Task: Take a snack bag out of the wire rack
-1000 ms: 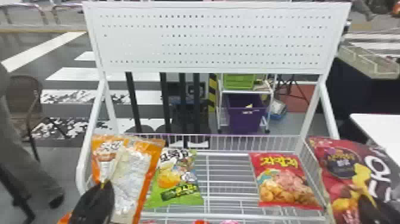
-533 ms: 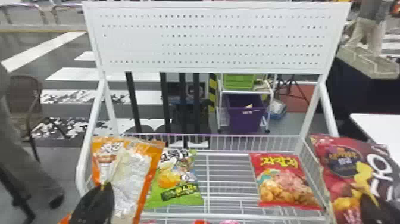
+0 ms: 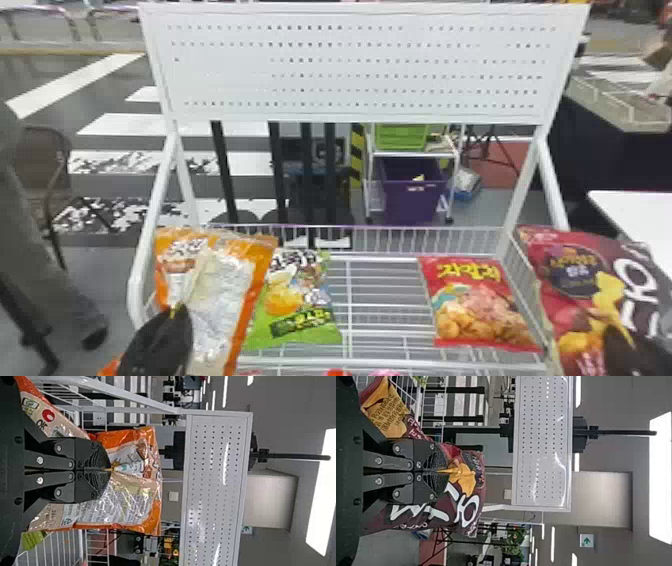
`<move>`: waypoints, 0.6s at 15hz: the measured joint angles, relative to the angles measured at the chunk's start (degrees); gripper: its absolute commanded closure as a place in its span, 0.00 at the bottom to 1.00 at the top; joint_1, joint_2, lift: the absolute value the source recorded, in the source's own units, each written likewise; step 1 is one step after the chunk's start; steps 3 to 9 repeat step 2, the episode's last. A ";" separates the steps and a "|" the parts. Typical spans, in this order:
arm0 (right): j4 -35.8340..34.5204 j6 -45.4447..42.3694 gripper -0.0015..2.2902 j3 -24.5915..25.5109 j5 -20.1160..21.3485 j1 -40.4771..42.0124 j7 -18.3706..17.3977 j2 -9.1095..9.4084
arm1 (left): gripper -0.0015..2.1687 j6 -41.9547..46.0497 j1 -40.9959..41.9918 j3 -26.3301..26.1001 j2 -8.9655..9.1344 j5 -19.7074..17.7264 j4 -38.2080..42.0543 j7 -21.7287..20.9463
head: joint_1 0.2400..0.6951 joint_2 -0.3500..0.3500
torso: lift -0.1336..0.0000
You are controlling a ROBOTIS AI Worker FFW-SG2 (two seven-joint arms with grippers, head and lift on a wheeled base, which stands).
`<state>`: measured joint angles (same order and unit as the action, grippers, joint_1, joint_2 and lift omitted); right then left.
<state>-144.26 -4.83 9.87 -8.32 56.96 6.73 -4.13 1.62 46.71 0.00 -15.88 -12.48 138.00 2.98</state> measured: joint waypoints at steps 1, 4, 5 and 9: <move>-0.01 -0.07 0.98 0.02 0.04 0.00 0.03 0.00 | 0.86 -0.01 -0.04 0.00 0.03 0.00 0.00 0.00 | 0.57 0.50 | 1.00; -0.02 -0.10 0.98 0.04 0.07 0.00 0.03 0.00 | 0.86 -0.02 -0.08 0.00 0.05 0.00 0.00 0.00 | 0.57 0.50 | 1.00; -0.02 -0.10 0.98 0.04 0.07 0.00 0.03 0.00 | 0.86 -0.02 -0.08 0.00 0.05 0.00 0.00 0.00 | 0.57 0.50 | 1.00; -0.02 -0.10 0.98 0.04 0.07 0.00 0.03 0.00 | 0.86 -0.02 -0.08 0.00 0.05 0.00 0.00 0.00 | 0.57 0.50 | 1.00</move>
